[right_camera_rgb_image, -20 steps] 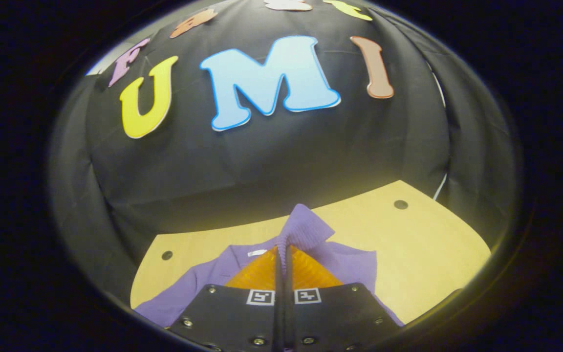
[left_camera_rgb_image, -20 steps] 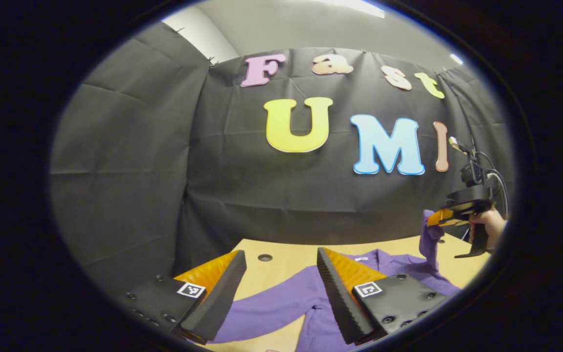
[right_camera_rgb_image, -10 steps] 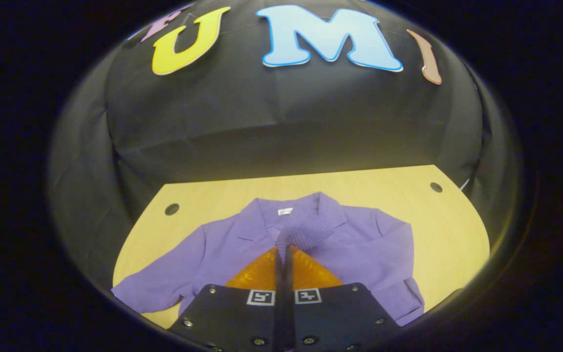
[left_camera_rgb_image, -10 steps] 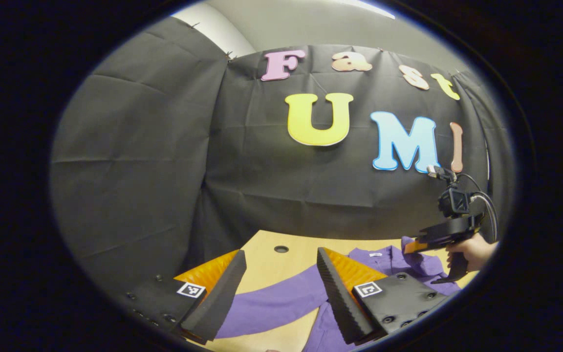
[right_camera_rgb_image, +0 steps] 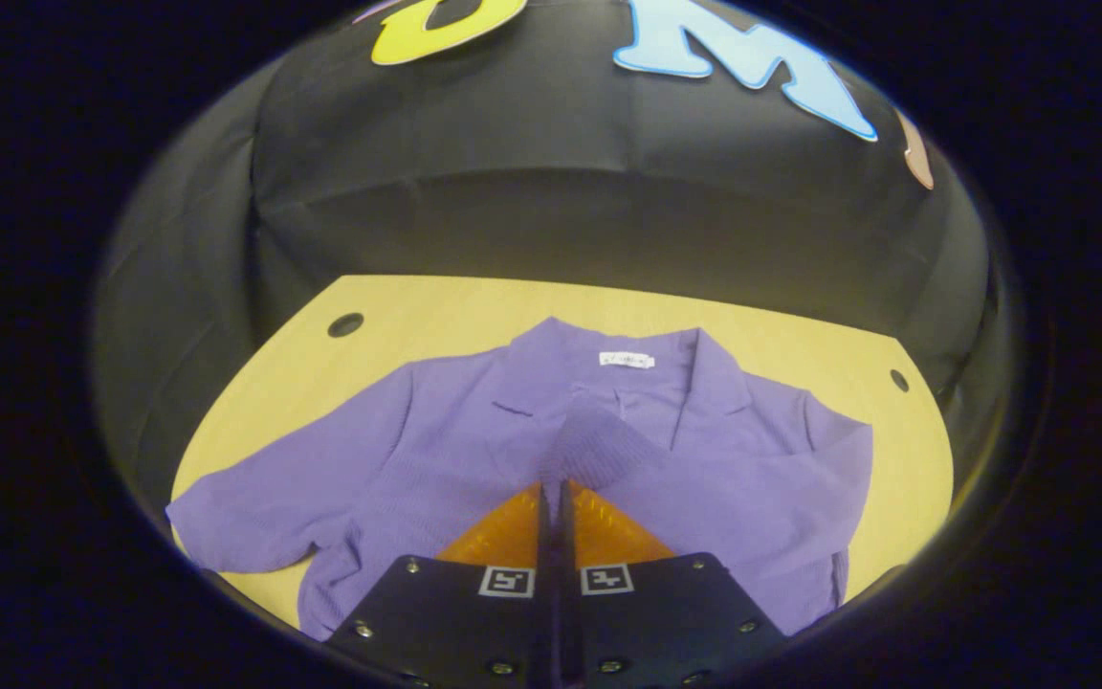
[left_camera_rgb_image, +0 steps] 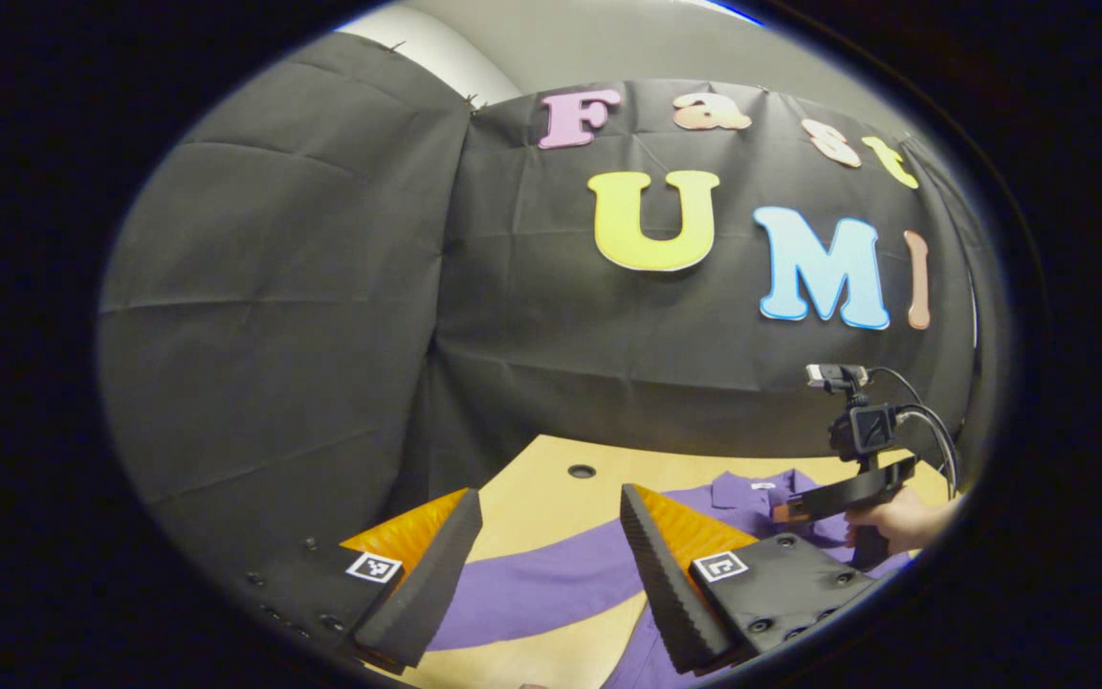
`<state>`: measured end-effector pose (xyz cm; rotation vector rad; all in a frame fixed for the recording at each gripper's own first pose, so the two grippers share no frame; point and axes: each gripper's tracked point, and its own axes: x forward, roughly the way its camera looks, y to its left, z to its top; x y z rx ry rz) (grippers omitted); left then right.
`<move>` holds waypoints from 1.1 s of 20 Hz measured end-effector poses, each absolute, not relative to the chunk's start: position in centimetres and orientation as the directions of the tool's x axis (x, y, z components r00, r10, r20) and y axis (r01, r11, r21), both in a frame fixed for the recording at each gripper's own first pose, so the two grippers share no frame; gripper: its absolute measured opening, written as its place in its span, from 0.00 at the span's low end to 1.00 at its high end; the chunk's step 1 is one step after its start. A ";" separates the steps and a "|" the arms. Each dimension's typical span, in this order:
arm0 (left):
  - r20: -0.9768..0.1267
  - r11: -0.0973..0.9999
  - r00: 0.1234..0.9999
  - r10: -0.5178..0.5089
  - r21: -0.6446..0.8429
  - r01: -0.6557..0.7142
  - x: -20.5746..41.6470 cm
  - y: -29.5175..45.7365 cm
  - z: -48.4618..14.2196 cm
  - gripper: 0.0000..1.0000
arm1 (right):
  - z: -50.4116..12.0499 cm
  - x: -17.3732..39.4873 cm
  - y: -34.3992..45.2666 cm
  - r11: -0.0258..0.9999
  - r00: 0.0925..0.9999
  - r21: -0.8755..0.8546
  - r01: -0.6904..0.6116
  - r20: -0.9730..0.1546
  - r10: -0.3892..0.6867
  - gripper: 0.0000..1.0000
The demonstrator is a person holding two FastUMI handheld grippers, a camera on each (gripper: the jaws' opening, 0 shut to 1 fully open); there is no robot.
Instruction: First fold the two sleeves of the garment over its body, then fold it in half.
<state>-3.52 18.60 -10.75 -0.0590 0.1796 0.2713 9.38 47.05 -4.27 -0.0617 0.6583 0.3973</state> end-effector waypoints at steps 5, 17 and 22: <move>-0.198 0.956 0.938 0.285 -0.017 -0.294 -3.7 18.8 -11.4 0.92 | -6.1 9.2 48.3 0.907 0.684 0.071 -0.415 -0.633 0.363 0.10; -0.205 0.950 0.932 0.299 -0.034 -0.312 -3.2 18.5 -12.0 0.92 | -3.8 8.3 48.9 0.872 0.684 0.093 -0.481 -0.582 0.440 0.58; -0.216 0.945 0.927 0.308 -0.048 -0.325 -3.6 18.6 -12.8 0.92 | -0.2 7.4 47.8 0.878 0.751 0.045 -0.476 -0.499 0.433 0.94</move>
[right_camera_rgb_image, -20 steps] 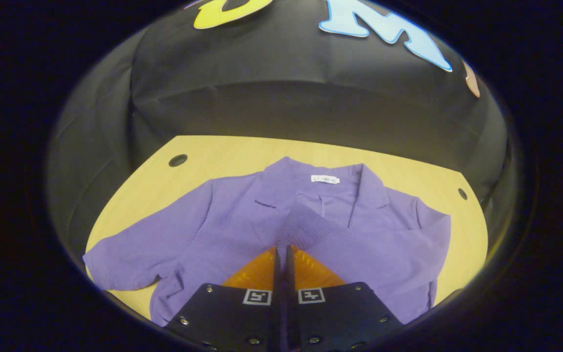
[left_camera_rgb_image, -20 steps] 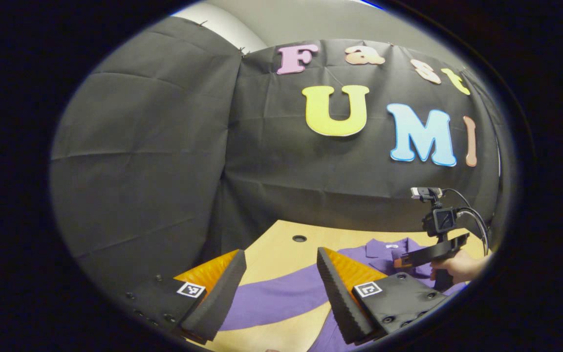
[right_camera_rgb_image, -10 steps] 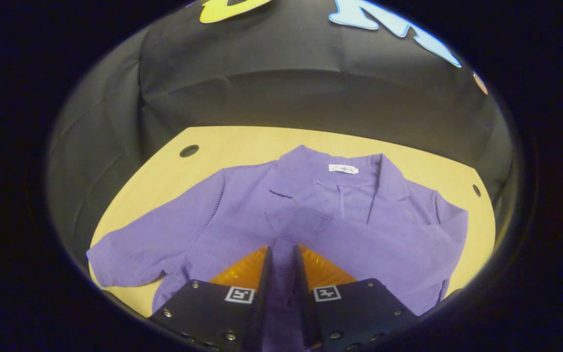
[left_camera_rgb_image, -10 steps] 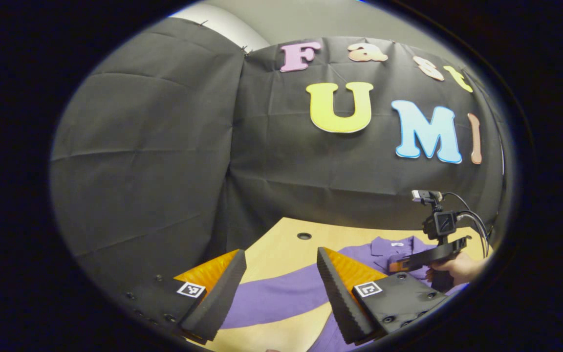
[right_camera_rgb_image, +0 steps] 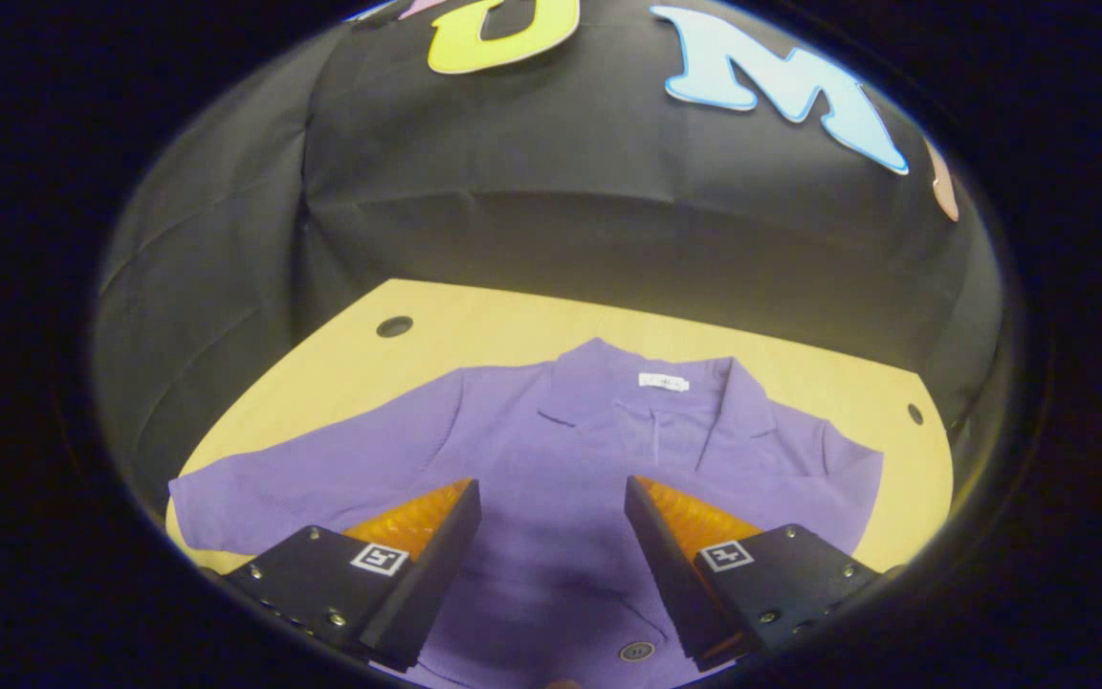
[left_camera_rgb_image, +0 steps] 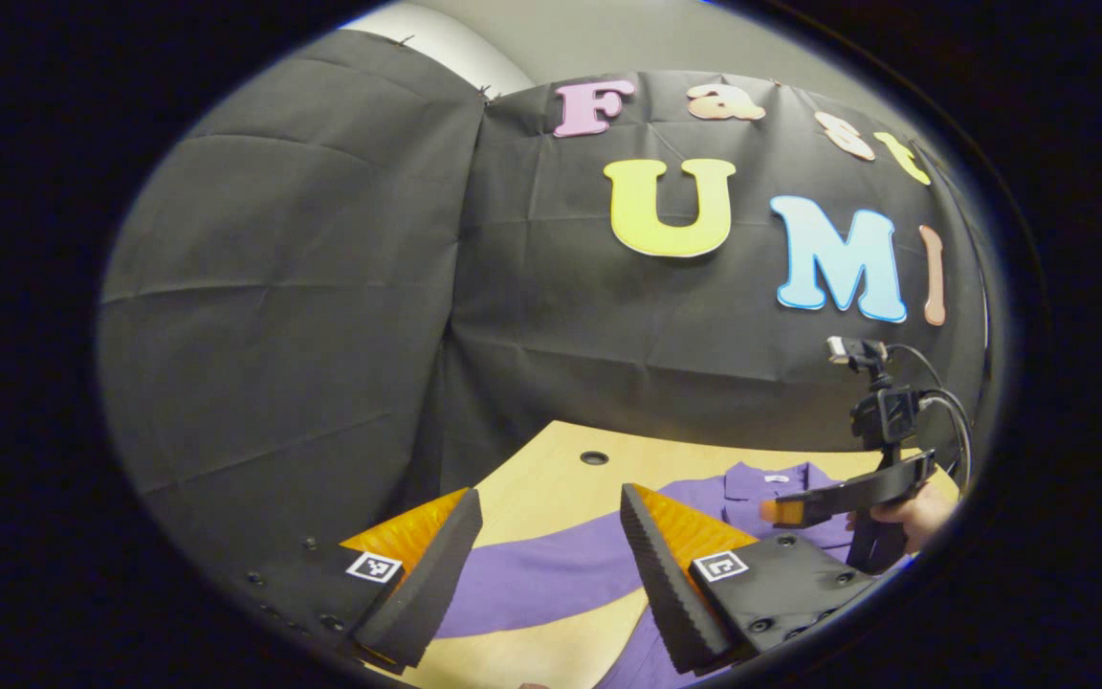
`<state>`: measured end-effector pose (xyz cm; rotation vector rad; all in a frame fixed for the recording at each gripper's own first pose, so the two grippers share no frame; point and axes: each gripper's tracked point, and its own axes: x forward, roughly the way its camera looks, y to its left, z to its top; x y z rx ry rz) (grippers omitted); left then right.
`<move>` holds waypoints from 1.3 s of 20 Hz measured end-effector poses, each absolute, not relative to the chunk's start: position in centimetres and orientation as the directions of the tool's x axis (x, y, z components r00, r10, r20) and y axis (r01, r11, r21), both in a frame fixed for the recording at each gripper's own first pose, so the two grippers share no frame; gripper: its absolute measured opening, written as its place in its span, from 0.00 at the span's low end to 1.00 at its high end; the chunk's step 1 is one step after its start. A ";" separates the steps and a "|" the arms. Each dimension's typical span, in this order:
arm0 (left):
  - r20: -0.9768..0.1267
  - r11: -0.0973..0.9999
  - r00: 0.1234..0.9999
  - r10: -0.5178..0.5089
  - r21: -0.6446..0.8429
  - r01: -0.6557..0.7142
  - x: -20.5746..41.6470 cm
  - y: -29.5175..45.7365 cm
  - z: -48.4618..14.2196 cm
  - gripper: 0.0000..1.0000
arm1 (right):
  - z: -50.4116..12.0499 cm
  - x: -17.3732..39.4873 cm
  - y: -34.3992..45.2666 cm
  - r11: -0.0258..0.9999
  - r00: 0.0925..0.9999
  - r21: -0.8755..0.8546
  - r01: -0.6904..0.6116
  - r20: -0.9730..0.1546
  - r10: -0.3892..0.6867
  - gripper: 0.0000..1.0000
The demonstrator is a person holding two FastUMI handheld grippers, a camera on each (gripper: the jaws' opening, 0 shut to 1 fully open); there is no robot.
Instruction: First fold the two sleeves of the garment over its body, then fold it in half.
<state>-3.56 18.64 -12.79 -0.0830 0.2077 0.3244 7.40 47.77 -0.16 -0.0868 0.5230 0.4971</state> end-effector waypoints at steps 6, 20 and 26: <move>-0.285 0.921 0.885 0.369 -0.017 -0.390 -4.2 21.4 -16.4 0.92 | 7.7 4.2 44.3 0.895 0.840 0.040 -0.444 -0.328 0.432 0.95; -0.556 0.718 0.575 0.600 0.058 -0.693 -10.6 33.6 -29.2 0.92 | 12.8 -3.5 35.5 0.925 0.894 0.040 -0.378 -0.242 0.376 0.93; -0.594 0.714 0.560 0.577 0.034 -0.699 -10.2 34.6 -32.0 0.93 | 12.1 -4.9 35.8 0.923 0.886 0.048 -0.381 -0.266 0.380 0.93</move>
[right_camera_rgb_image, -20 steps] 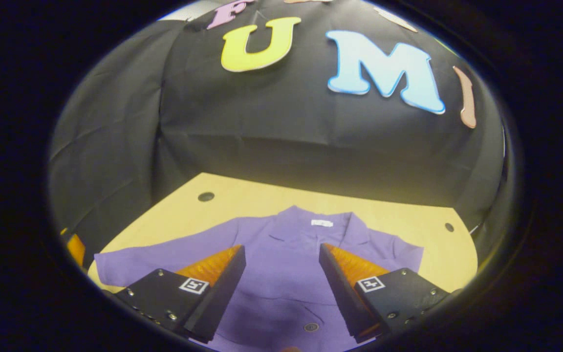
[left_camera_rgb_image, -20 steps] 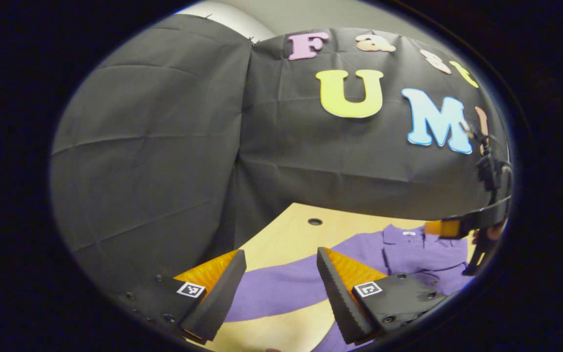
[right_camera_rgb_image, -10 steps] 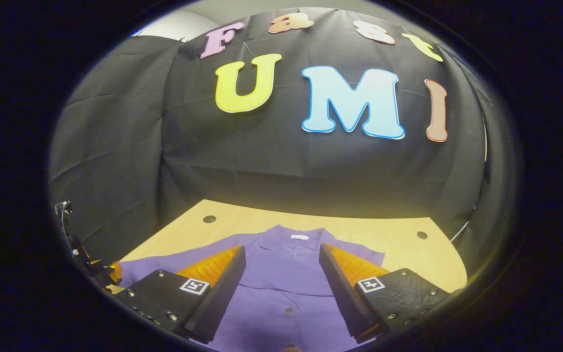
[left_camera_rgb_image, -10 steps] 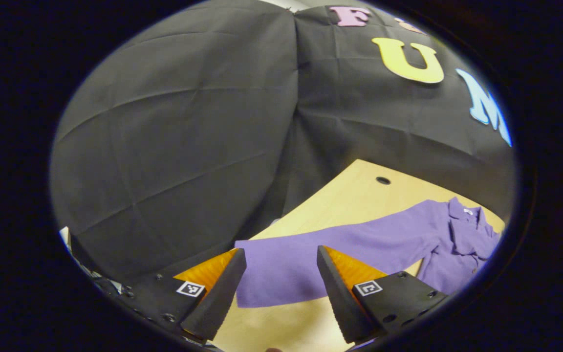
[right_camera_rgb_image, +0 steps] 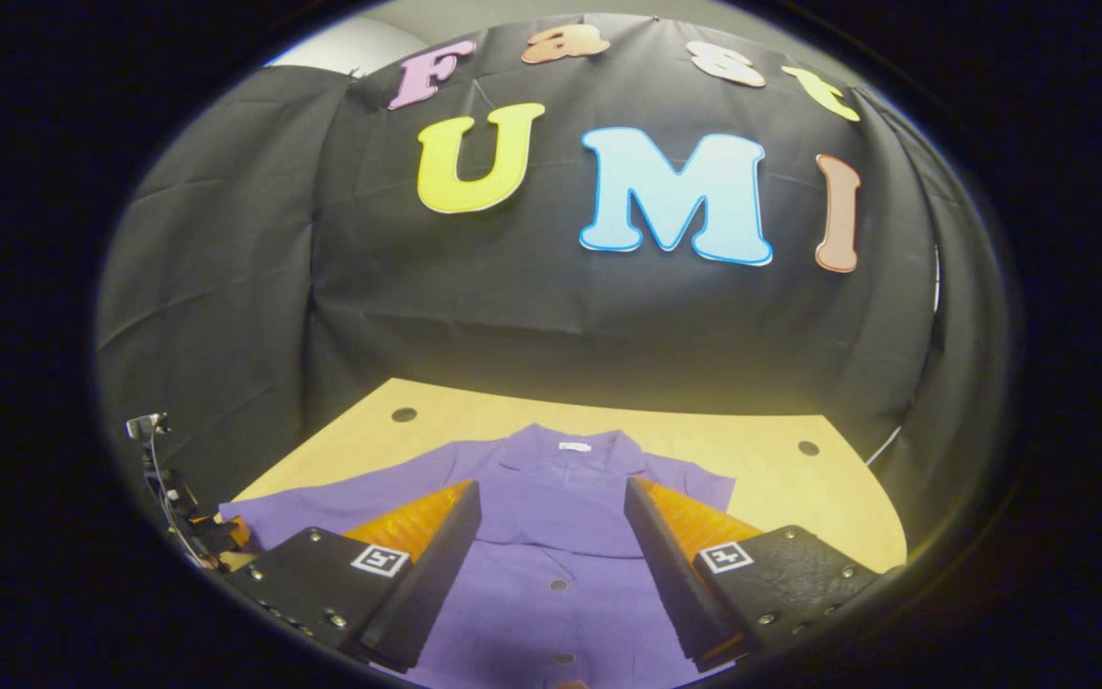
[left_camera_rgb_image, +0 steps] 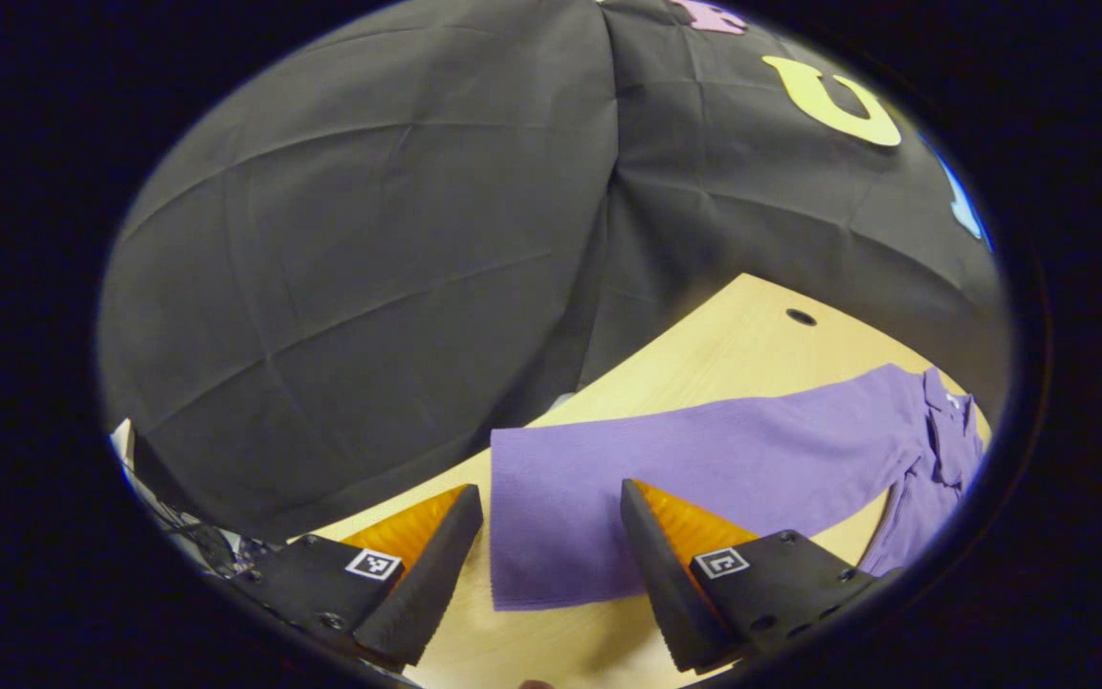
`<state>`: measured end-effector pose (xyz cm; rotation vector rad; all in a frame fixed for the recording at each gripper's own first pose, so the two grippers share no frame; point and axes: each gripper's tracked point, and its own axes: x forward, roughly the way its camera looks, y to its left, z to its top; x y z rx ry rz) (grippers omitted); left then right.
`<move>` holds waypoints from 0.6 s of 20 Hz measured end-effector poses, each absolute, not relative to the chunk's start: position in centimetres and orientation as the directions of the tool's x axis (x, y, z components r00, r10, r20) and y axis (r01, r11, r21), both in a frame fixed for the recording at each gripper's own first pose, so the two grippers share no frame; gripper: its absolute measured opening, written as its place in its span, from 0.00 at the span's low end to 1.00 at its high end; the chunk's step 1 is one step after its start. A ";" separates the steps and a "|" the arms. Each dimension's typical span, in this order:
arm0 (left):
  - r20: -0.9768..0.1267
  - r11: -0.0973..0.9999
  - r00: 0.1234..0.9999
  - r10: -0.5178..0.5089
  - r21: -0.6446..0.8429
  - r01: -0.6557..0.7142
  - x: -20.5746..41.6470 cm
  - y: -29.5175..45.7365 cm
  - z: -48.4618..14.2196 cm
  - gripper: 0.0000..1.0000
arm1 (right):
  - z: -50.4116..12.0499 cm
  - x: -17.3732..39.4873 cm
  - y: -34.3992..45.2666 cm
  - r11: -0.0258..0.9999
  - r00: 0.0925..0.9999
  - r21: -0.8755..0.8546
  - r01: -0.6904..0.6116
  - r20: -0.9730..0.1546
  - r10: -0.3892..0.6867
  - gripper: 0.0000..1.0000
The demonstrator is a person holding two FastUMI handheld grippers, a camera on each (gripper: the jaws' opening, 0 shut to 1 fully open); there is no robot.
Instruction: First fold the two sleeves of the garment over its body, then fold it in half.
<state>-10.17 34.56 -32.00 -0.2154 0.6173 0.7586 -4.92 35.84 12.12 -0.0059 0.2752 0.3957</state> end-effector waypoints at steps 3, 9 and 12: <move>-0.592 0.710 0.558 0.582 0.034 -0.704 -10.3 34.5 -32.4 0.99 | 11.7 -5.3 36.0 0.924 0.880 0.061 -0.377 -0.287 0.378 0.94; -0.592 0.713 0.553 0.586 0.053 -0.699 -10.3 34.6 -32.5 0.83 | 11.1 -5.5 36.7 0.917 0.865 0.099 -0.386 -0.307 0.398 0.94; -0.593 0.722 0.559 0.579 0.055 -0.690 -10.0 34.5 -32.6 0.72 | 11.0 -5.6 37.0 0.912 0.859 0.108 -0.397 -0.307 0.410 0.94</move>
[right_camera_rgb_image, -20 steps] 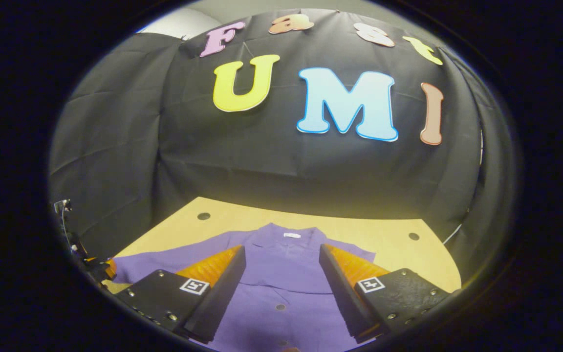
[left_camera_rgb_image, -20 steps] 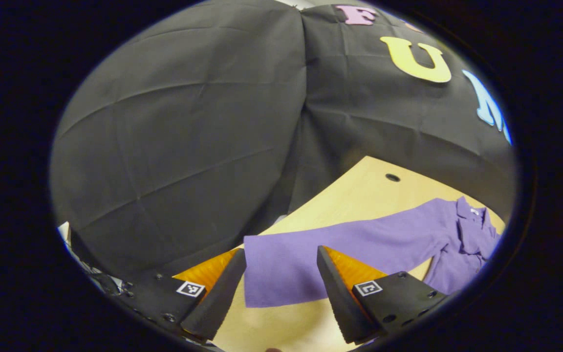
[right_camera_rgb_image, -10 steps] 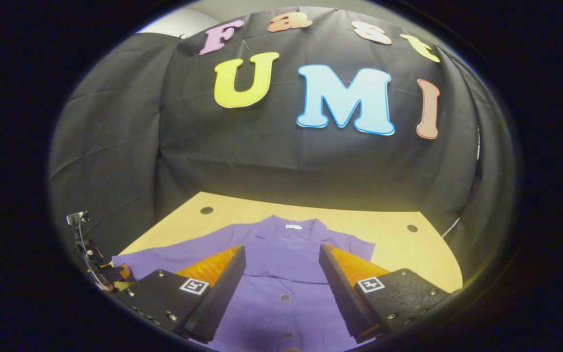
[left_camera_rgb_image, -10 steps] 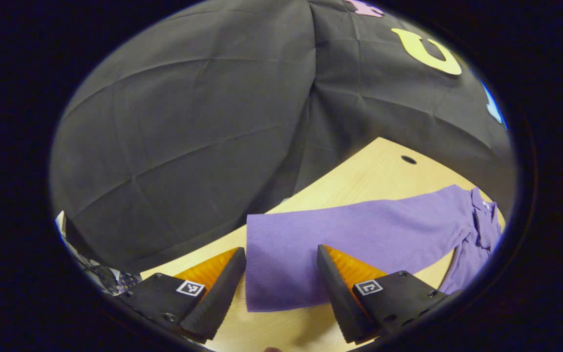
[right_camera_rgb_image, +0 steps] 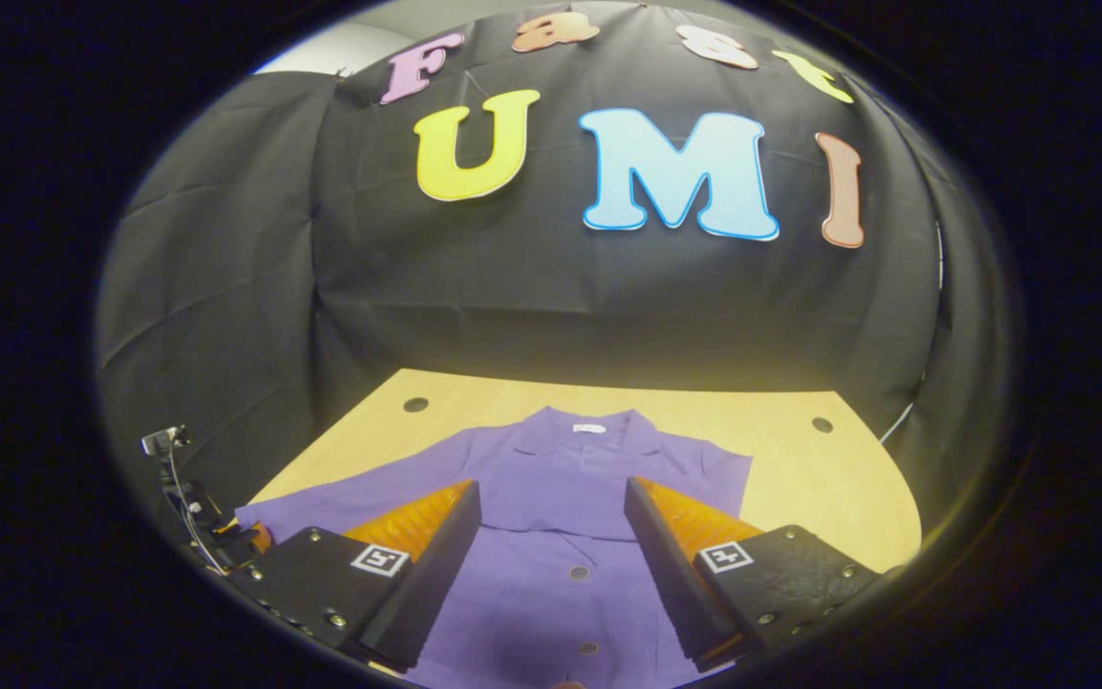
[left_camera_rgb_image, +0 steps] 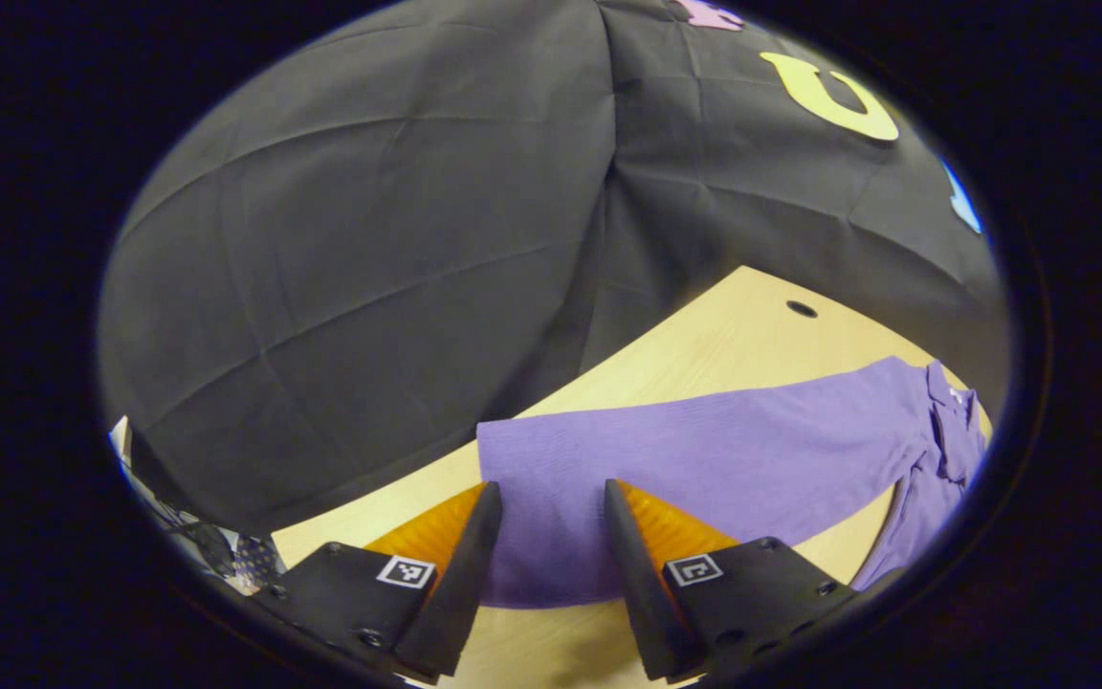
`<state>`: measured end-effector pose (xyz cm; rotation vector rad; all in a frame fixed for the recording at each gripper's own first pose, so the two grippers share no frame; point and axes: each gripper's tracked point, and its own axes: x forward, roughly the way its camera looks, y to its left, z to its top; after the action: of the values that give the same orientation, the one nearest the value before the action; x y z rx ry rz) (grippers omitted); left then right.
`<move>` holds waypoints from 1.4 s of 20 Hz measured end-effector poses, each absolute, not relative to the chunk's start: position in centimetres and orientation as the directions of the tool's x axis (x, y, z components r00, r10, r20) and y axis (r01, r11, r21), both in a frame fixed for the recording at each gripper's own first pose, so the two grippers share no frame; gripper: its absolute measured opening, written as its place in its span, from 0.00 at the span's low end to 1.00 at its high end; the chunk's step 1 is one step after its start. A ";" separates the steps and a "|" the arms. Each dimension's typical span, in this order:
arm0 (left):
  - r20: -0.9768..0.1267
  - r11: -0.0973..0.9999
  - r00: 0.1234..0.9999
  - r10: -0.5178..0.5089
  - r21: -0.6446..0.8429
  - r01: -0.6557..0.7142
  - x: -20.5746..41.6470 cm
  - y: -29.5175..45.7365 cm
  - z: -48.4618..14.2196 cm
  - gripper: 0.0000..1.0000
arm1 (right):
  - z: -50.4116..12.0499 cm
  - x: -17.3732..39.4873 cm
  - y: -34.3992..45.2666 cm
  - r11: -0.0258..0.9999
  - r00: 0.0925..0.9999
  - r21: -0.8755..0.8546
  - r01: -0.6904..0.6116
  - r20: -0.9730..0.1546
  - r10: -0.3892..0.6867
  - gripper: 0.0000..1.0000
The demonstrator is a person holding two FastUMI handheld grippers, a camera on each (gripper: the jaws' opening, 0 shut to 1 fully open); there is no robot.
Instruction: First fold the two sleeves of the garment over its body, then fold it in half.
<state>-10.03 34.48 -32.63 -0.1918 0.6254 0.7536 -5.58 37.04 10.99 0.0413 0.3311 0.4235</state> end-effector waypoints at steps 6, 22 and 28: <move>-0.592 0.747 0.589 0.550 0.032 -0.664 -9.0 33.9 -32.6 0.19 | 10.8 -4.8 35.4 0.916 0.862 0.113 -0.385 -0.312 0.401 0.94; -0.512 0.828 0.771 0.379 -0.184 -0.530 1.6 22.0 -23.9 0.06 | 8.7 -3.0 27.3 0.945 0.889 0.170 -0.278 -0.328 0.320 0.95; -0.455 0.922 0.866 0.207 -0.206 -0.328 8.6 11.8 -21.5 0.07 | 8.1 -3.4 23.5 0.964 0.909 0.137 -0.230 -0.323 0.262 0.94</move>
<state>8.64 11.82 -21.50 -0.2830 0.4415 0.2837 -3.43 23.47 8.13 0.0965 0.3456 0.2541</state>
